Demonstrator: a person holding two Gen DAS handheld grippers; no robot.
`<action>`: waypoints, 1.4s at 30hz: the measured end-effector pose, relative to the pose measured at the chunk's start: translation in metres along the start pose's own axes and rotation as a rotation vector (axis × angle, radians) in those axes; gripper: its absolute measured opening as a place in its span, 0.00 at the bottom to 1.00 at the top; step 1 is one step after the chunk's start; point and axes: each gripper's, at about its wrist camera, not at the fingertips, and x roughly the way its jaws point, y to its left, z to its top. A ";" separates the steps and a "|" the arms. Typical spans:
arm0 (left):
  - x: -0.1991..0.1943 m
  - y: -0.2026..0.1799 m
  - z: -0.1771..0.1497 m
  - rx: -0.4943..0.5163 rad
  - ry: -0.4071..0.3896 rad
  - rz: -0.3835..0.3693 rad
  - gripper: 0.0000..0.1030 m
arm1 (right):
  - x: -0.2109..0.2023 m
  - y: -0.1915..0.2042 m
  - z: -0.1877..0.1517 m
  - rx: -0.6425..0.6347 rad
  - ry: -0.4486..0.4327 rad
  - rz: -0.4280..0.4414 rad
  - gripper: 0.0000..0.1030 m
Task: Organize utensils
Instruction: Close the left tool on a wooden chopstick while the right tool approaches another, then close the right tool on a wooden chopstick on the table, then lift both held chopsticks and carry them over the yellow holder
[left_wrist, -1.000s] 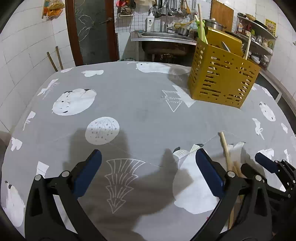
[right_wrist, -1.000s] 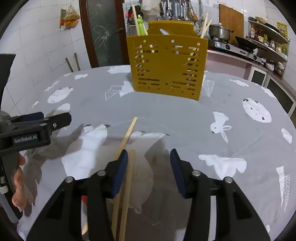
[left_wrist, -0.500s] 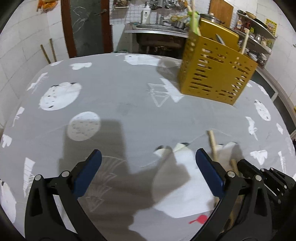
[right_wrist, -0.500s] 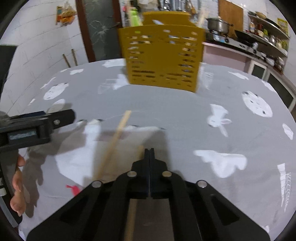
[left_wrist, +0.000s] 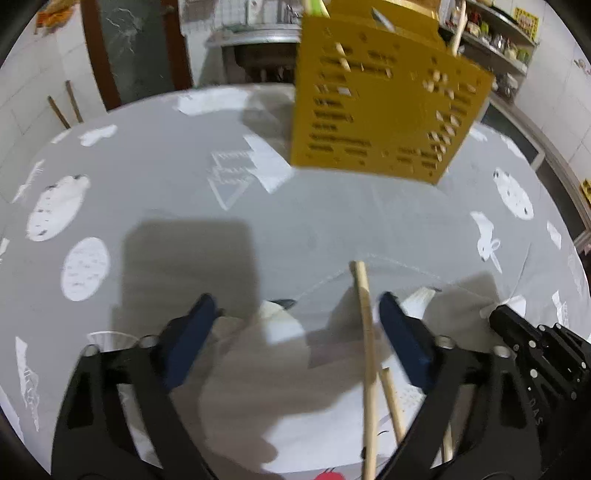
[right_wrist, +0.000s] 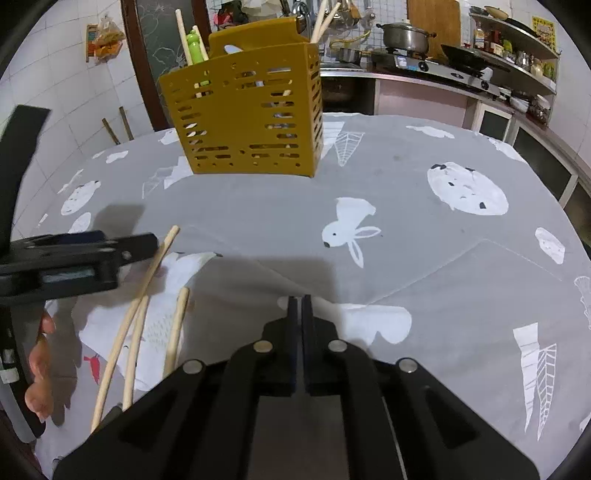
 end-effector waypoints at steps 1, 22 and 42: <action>0.004 -0.002 -0.001 0.002 0.015 -0.004 0.71 | 0.000 -0.003 -0.001 0.014 0.000 -0.003 0.04; -0.008 0.020 0.010 0.077 -0.016 0.001 0.05 | -0.012 0.042 0.000 -0.039 -0.030 0.059 0.47; 0.001 0.048 0.005 0.043 0.016 -0.002 0.05 | 0.021 0.068 0.018 -0.029 0.119 0.014 0.06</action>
